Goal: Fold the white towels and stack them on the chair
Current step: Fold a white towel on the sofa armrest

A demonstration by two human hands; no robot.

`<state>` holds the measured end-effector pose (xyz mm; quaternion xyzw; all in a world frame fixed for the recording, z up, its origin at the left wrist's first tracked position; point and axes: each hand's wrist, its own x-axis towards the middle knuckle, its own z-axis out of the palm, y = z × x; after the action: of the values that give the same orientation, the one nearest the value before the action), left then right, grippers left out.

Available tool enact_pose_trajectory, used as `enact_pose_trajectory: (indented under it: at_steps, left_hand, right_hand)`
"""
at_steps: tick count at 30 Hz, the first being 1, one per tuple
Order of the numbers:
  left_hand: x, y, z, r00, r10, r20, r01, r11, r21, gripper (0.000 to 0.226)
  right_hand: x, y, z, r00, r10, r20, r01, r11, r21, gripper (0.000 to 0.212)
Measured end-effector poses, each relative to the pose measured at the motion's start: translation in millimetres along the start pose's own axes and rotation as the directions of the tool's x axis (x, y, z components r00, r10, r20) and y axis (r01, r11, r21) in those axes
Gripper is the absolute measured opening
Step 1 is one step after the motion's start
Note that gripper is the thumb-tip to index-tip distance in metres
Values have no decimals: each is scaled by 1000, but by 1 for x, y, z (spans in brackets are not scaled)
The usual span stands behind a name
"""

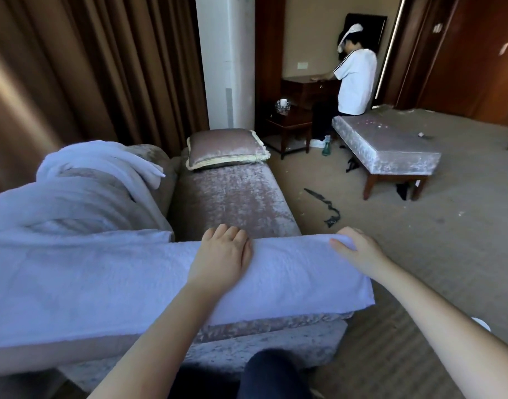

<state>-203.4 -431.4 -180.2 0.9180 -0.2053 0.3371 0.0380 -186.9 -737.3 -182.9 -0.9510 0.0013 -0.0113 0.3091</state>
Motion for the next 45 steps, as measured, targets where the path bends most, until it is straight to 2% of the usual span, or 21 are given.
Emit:
enact_pose_trajectory:
  at_steps: [2, 6, 7, 10, 12, 17, 20, 22, 23, 24, 25, 26, 27, 28, 31, 34, 40, 43, 45]
  left_hand:
    - [-1, 1, 0, 1000, 2, -9, -2, 1000, -3, 31]
    - [-2, 2, -1, 1000, -10, -7, 10, 1000, -15, 33]
    - [-2, 2, -2, 1000, -12, -12, 12, 1000, -15, 33]
    - [-1, 5, -6, 999, -18, -39, 17, 1000, -20, 32]
    - [0, 5, -6, 999, -21, -41, 20, 999, -27, 33]
    - [-4, 4, -3, 998, -17, -52, 15, 999, -38, 28]
    - [-4, 5, -7, 997, 20, -68, -24, 998, -59, 11]
    - [-5, 9, -17, 997, 15, -80, -26, 990, -137, 4]
    - [-7, 18, -27, 997, -40, -72, 23, 972, -232, 3]
    - [-8, 30, -41, 991, -131, -30, 110, 917, -382, 4]
    - [-7, 43, -56, 972, -227, 58, 220, 798, -561, 9]
    - [-5, 57, -70, 937, -291, 196, 340, 614, -713, 13]
    - [-4, 69, -81, 892, -306, 333, 440, 418, -795, 14]
    - [-4, 79, -90, 854, -298, 426, 505, 278, -817, 14]
    - [-11, 85, -102, 792, -331, 513, 565, 78, -821, 12]
    - [-19, 69, -104, 736, -417, 533, 601, 40, -798, 26]
    - [-33, 41, -103, 675, -485, 556, 676, 104, -730, 33]
    - [-34, 36, -100, 651, -478, 589, 709, 108, -697, 33]
    - [-33, 37, -95, 644, -491, 587, 728, 158, -667, 27]
  right_hand:
    - [-1, -1, -9, 1000, 16, 6, -17, 994, 111, 40]
    - [-19, 4, -26, 996, 65, 57, -83, 901, 426, 9]
    - [-24, 6, -26, 991, 79, 104, -118, 881, 459, 11]
    - [-38, 16, -25, 964, 141, 224, -230, 865, 446, 24]
    - [-47, 20, -25, 957, 154, 245, -251, 864, 437, 24]
    - [-55, 16, -31, 995, 103, 18, -102, 910, 403, 26]
    - [-63, -1, -36, 991, 79, -108, -40, 944, 327, 10]
    - [-76, -21, -42, 991, 48, -125, -12, 960, 278, 7]
    - [-83, -31, -45, 992, 25, -125, 7, 968, 251, 8]
    - [-91, -44, -48, 991, -3, -132, 33, 974, 224, 9]
    - [-100, -57, -49, 988, -35, -151, 65, 978, 198, 10]
    - [-108, -72, -47, 982, -68, -176, 98, 981, 168, 11]
    - [-114, -87, -43, 974, -102, -201, 131, 982, 134, 11]
    - [-121, -102, -37, 965, -141, -219, 166, 981, 99, 11]
    - [-133, -137, -6, 923, -264, -280, 274, 962, -3, 10]
    - [-139, -157, 24, 900, -286, -328, 310, 951, 20, 12]
    - [-160, -165, 67, 922, -330, -203, 364, 918, 160, 54]
    - [-171, -155, 79, 907, -383, -174, 414, 886, 211, 65]
    - [-177, -148, 82, 898, -403, -174, 438, 853, 285, 68]
